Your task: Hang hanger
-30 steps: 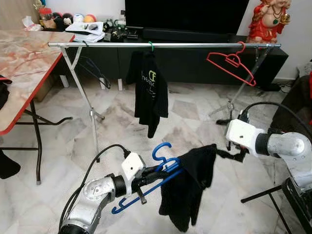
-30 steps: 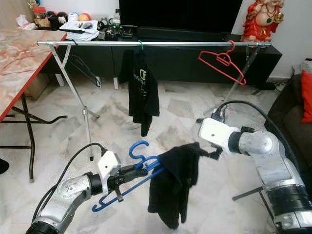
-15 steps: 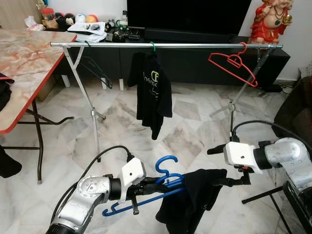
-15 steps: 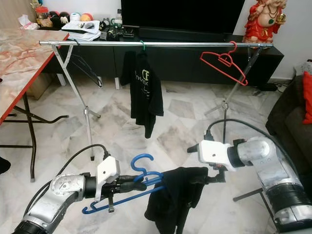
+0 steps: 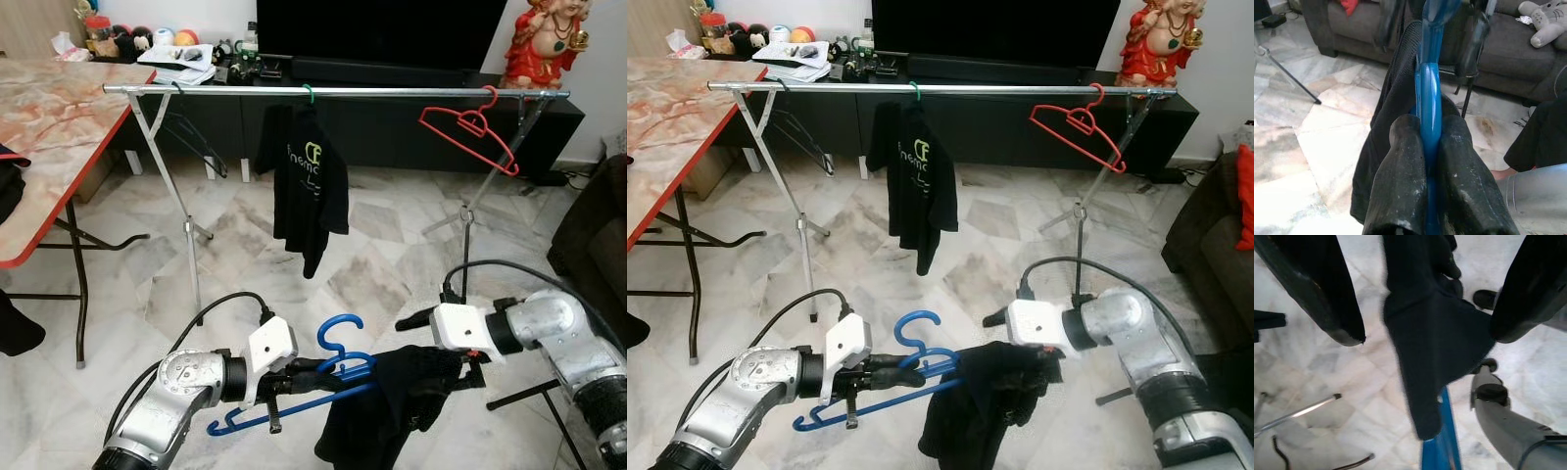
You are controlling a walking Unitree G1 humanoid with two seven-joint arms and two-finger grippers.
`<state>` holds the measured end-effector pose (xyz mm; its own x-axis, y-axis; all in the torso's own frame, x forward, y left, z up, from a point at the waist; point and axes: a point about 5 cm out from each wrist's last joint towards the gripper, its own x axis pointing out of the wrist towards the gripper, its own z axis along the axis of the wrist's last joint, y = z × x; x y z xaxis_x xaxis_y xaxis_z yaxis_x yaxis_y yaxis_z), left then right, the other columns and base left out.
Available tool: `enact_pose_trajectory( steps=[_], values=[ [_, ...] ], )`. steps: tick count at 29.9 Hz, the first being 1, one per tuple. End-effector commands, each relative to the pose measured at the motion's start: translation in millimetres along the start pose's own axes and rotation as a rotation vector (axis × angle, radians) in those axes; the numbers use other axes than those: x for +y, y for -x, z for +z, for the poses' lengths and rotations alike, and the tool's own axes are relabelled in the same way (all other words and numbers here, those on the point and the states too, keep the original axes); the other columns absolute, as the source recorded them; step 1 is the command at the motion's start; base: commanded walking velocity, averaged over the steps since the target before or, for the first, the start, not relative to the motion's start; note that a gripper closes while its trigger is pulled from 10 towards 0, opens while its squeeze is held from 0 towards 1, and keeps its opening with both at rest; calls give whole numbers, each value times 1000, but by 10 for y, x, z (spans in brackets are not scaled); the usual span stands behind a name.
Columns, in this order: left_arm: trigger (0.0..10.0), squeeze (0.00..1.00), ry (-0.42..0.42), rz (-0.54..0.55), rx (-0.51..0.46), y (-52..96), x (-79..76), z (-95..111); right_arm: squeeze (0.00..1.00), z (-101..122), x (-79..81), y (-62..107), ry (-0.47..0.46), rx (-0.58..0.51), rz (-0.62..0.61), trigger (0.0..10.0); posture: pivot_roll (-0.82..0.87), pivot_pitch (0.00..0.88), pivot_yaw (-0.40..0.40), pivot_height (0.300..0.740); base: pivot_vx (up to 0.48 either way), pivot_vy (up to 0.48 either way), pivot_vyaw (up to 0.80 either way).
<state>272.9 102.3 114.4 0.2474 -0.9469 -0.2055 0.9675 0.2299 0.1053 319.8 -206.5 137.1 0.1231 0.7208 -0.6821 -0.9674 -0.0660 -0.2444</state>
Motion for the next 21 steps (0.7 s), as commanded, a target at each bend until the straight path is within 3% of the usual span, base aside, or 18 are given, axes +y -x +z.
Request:
enact_pose_trajectory(
  steps=[1,8,9,10,21],
  values=[
    [10000,0,-44,-33,-43,-62,-11,139,0,-33,55,-45,-16,-14,36,10000,-52,85,-78,740,0,0,0],
    [10000,0,-56,-67,-54,-121,-51,191,0,-65,87,-122,-46,-37,55,10000,-46,78,-74,740,0,0,0],
    [10000,0,-57,-70,-53,-126,-55,197,0,-66,89,-128,-49,-41,59,3882,-43,76,-73,740,0,0,0],
    [10000,0,-59,-72,-53,-129,-58,198,0,-67,91,-131,-55,-45,63,0,-42,75,-72,740,0,0,0],
    [10000,0,-59,-81,-53,-146,-71,209,0,-89,88,-138,-86,-61,56,0,-41,82,-72,740,0,0,0]
  ],
)
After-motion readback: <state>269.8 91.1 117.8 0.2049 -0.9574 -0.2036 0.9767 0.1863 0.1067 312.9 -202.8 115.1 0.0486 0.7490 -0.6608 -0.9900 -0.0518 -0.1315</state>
